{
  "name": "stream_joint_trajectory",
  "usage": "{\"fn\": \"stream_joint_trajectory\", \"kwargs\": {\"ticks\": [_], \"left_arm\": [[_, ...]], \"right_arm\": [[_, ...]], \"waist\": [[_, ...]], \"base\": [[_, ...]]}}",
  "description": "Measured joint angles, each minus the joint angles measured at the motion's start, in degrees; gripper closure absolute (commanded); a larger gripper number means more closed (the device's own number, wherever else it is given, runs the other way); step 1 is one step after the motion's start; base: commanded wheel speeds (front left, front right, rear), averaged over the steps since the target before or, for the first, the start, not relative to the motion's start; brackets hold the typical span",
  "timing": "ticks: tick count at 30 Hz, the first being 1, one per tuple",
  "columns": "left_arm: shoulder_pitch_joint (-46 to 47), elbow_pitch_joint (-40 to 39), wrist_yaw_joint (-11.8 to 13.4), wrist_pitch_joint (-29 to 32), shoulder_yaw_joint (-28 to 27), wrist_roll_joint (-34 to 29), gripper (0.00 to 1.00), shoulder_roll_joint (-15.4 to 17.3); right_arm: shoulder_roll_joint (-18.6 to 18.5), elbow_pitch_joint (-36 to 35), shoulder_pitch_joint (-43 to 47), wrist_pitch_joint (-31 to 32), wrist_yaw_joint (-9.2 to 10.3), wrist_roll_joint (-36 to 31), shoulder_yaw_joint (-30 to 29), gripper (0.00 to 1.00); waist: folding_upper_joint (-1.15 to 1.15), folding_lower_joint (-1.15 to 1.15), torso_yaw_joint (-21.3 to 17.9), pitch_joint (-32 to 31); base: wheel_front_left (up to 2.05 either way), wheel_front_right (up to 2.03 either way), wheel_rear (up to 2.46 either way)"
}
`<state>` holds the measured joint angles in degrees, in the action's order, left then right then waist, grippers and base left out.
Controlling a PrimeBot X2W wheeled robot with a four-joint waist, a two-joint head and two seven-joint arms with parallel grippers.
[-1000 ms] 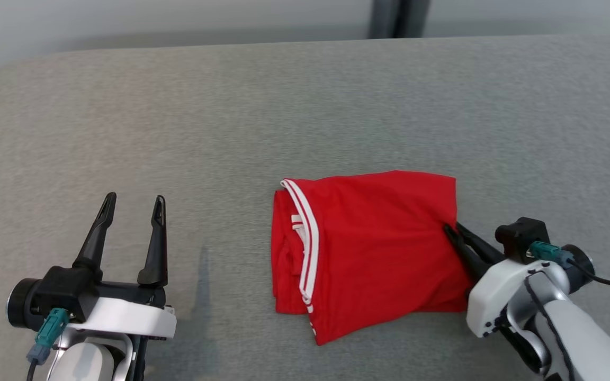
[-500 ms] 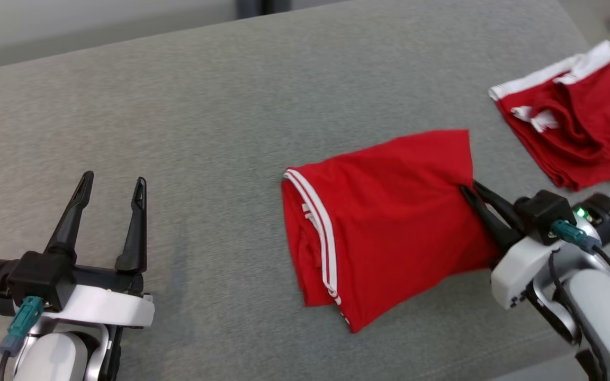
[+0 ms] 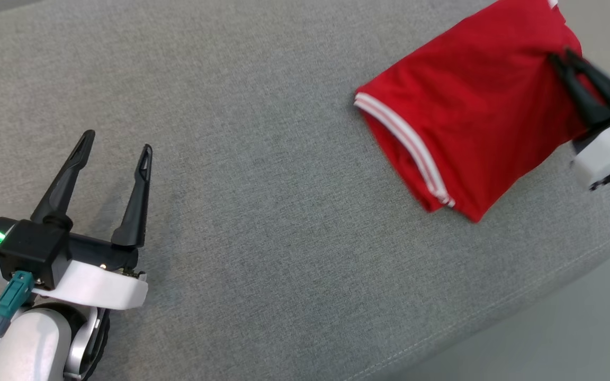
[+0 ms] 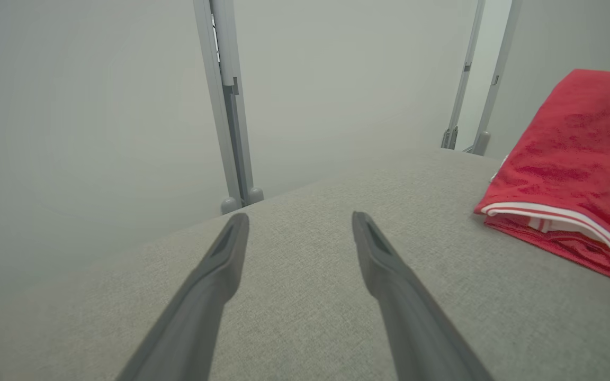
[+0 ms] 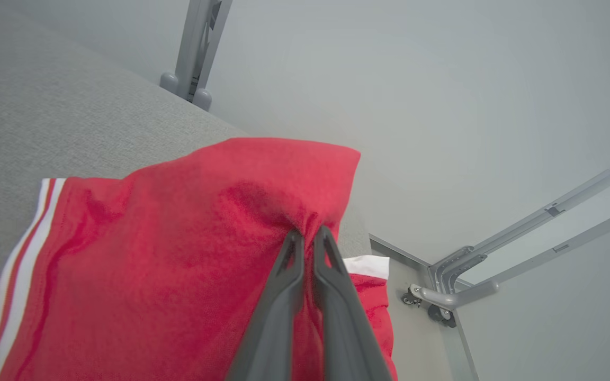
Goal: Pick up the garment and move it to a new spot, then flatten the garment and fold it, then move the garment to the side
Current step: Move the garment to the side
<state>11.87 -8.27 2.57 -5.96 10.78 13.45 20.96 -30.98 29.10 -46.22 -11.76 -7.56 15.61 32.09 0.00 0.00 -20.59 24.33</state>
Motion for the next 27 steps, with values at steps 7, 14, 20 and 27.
{"fn": "stream_joint_trajectory", "kwargs": {"ticks": [7, 14, 20, 27], "left_arm": [[1.15, -1.57, -0.92, 1.98, 0.45, 0.01, 0.0, 1.55], [2.78, -3.24, -1.51, 3.18, 1.24, -0.81, 0.0, 2.54], [4.0, -3.91, -1.56, 3.75, 1.66, -0.93, 0.0, 3.01], [4.28, -2.7, -1.12, 2.71, 1.57, -0.77, 0.0, 2.74]], "right_arm": [[-2.6, 8.28, -4.83, -2.3, -0.01, 0.82, -4.81, 1.0], [-3.65, 15.74, -7.55, -2.98, 0.0, 0.96, -10.92, 1.0], [-0.54, 23.71, -9.44, -3.13, 0.01, 1.02, -17.06, 0.0], [2.63, 22.65, -7.05, -3.15, 0.0, 0.19, -25.77, 0.0]], "waist": [[0.0, 0.0, -0.59, 3.6], [0.0, 0.0, 0.46, 6.35], [0.0, 0.0, 1.38, 8.59], [0.0, 0.0, 2.18, 8.47]], "base": [[0.0, 0.0, 0.0], [0.0, 0.0, 0.0], [0.0, 0.0, 0.0], [0.0, 0.0, 0.0]]}}
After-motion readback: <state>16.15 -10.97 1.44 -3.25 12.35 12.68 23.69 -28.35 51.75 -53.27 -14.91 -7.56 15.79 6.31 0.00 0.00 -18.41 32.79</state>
